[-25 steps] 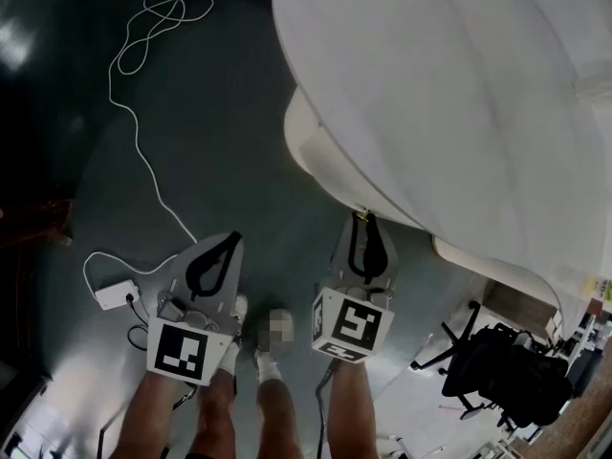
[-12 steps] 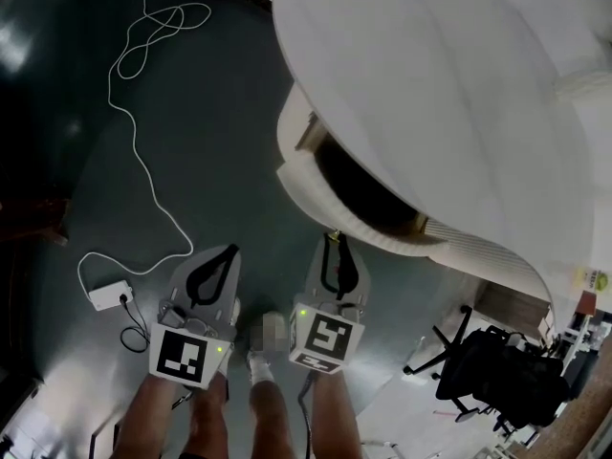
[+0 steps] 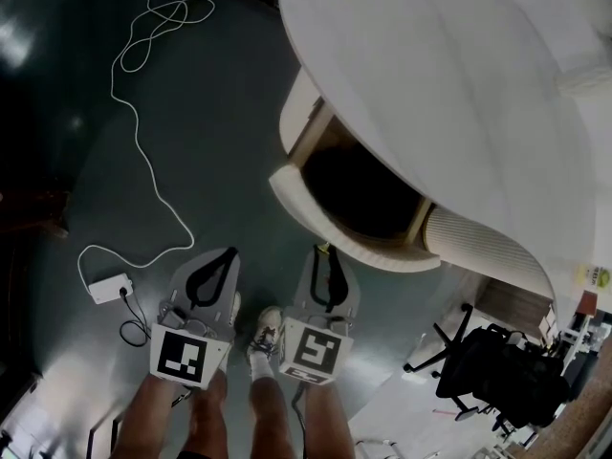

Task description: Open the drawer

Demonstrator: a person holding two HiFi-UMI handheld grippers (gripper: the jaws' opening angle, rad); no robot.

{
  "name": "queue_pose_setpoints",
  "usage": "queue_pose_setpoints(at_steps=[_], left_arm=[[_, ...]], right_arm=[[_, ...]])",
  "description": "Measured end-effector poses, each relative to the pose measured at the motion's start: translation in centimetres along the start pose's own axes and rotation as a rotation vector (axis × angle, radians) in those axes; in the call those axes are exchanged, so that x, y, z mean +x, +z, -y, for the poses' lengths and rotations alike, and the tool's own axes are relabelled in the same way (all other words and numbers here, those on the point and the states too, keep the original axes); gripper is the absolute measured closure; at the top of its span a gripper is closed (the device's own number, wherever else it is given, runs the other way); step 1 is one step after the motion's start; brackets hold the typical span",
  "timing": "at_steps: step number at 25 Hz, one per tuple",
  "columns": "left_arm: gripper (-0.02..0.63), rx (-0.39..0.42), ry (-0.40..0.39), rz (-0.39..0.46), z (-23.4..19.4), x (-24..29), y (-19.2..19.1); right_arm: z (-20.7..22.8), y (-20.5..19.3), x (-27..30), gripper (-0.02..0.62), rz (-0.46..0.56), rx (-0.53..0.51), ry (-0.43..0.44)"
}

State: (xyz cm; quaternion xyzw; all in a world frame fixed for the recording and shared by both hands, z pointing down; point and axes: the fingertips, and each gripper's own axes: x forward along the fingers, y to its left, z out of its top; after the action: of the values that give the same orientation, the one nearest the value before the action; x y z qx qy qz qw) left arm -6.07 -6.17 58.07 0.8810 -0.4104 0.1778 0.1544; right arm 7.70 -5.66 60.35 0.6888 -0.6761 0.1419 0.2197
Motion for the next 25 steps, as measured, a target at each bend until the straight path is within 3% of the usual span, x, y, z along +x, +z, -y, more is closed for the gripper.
queue_pose_setpoints(at_steps=[25], left_arm=[[0.595, -0.01, 0.005, -0.038, 1.7, -2.4, -1.7]], right_arm=[[-3.5, -3.1, -5.0, 0.495, -0.054, 0.011, 0.027]])
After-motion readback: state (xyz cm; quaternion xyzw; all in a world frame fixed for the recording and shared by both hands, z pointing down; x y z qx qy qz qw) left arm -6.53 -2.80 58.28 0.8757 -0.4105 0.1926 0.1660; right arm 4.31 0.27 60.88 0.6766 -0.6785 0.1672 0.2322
